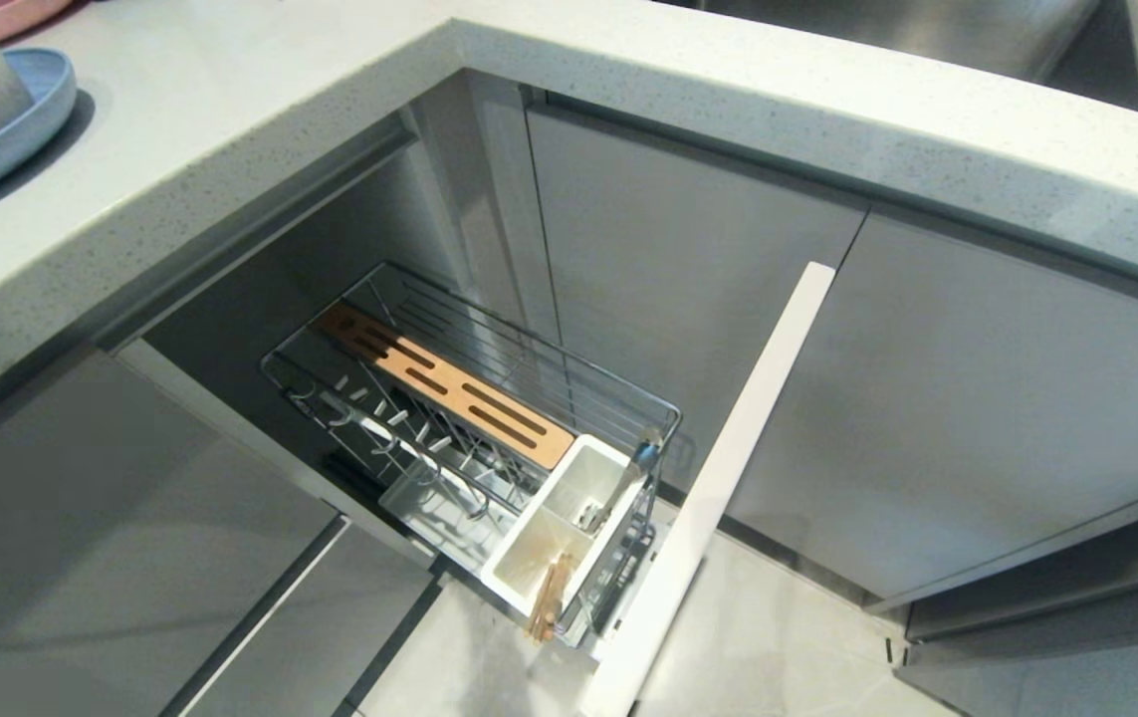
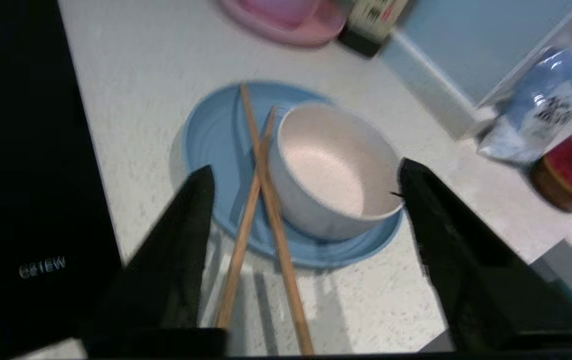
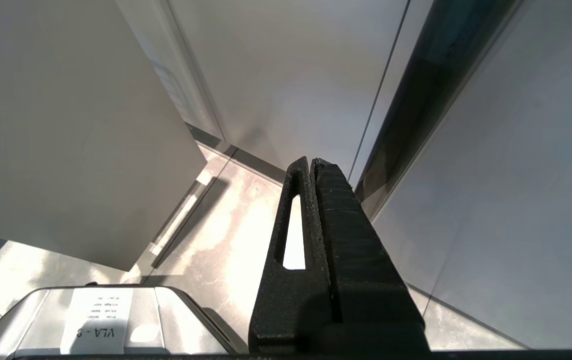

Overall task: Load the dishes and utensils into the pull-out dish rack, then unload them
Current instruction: Take the spoon out of the cupboard

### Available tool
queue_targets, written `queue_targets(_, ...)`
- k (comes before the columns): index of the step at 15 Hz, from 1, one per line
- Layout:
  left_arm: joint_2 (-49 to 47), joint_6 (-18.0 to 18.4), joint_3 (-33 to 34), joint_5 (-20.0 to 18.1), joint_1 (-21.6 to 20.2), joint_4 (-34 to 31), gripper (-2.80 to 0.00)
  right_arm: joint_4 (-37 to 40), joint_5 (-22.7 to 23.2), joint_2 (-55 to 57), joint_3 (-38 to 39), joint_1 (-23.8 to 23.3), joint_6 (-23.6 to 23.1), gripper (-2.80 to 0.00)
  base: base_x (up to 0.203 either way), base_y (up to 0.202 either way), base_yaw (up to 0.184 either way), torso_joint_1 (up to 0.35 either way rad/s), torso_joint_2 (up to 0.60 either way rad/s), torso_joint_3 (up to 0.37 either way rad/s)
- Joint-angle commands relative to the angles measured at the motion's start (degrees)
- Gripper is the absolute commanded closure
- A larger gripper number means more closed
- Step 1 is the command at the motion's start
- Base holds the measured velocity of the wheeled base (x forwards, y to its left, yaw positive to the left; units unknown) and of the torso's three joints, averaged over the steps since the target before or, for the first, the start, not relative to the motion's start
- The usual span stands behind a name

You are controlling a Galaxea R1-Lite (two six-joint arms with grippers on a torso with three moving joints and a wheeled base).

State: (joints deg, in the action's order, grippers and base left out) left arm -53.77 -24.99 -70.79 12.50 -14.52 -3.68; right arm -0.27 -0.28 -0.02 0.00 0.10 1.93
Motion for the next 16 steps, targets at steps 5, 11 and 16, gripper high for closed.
queue_targets(5, -0.94, 0.65, -21.85, 3.15, 9.61, -3.79, 0.00, -0.01, 0.01, -0.24, 0.09, -0.01, 0.01, 0.00, 0.000, 0.000, 0.000, 0.000, 0.00, 0.000)
queue_targets(11, -8.03, -14.15, -35.00, 10.09, 29.19, -20.20, 0.00, -0.01, 0.01, -0.24, 0.09, 0.08, 0.01, 0.00, 0.000, 0.000, 0.000, 0.000, 0.00, 0.000)
queue_targets(16, -13.10, -19.30, -30.30, 9.02, 46.07, -25.70, 0.00, 0.00, 0.01, -0.24, 0.09, 0.08, 0.01, 0.00, 0.000, 0.000, 0.000, 0.000, 0.00, 0.000)
